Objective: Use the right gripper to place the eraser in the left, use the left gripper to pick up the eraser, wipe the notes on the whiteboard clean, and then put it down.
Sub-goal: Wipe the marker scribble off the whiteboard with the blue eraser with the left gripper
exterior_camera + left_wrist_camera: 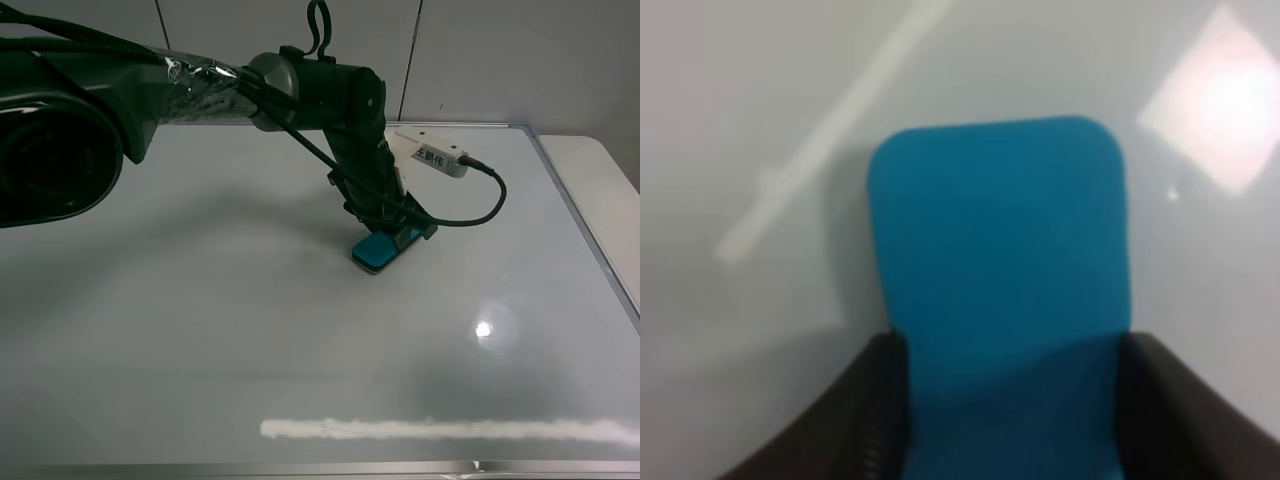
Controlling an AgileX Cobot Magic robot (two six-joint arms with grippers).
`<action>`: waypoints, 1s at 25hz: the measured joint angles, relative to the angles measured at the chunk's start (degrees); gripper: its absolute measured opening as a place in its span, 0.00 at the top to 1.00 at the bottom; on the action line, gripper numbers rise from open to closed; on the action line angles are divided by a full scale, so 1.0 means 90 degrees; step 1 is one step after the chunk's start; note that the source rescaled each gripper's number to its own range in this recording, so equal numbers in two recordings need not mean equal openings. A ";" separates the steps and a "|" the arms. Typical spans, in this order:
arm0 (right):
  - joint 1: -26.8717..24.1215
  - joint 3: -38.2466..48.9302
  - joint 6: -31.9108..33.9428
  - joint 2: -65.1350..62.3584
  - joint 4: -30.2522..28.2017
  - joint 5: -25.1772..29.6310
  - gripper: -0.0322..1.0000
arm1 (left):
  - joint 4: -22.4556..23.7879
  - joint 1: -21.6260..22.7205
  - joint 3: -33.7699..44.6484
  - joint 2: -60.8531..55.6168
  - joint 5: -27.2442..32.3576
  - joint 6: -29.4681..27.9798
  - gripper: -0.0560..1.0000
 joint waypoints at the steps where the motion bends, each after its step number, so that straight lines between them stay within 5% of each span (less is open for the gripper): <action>1: 0.0000 0.0000 0.0000 0.0000 0.0000 0.0000 0.00 | -0.0049 0.0037 -0.0006 0.0009 0.0000 -0.0017 0.94; 9: 0.0000 0.0000 0.0000 0.0000 0.0000 0.0000 0.00 | -0.0445 0.0518 -0.0167 0.0242 -0.0072 0.0005 0.94; 25: 0.0000 0.0000 0.0000 0.0000 0.0000 0.0000 0.00 | -0.0100 0.1722 -0.0359 0.0307 -0.0264 0.0025 0.94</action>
